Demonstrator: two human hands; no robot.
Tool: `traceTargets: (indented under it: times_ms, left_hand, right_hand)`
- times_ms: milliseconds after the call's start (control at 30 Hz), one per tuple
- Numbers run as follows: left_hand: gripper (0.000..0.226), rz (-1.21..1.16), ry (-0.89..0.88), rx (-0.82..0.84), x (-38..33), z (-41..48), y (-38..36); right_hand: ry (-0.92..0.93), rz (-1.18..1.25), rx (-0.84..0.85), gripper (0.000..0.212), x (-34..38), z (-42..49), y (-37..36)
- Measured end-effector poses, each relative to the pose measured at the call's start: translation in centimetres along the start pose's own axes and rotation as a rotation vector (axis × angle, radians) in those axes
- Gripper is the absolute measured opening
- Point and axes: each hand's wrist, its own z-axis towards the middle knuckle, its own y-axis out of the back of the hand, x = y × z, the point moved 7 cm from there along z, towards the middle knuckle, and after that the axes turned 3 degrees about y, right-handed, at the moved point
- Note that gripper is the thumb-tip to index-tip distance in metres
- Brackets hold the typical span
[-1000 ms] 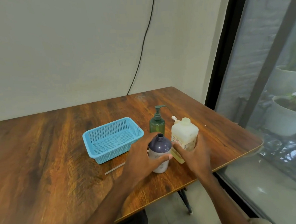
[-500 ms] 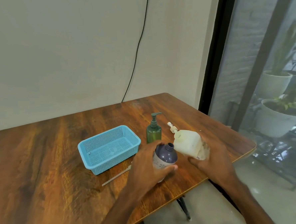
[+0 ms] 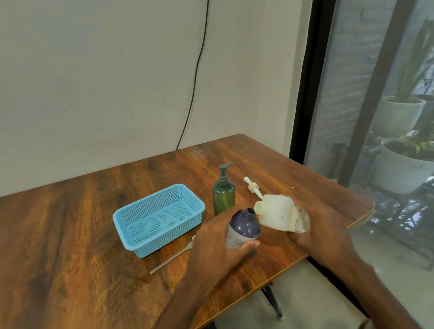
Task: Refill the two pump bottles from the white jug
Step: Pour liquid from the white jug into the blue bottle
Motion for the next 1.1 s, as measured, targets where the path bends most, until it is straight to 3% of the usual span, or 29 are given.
traceTargets:
  times_ms: [267, 1100]
  left_hand:
    - [0.084, 0.006, -0.01, 0.006, 0.0, 0.1, -0.2]
    - [0.085, 0.027, -0.049, -0.044, -0.3, 0.2, 0.0]
  right_hand:
    - [0.076, -0.061, -0.021, 0.075, 0.5, 0.2, 0.7]
    - [0.37, -0.18, -0.153, 0.078, 3.2, 1.2, 2.4]
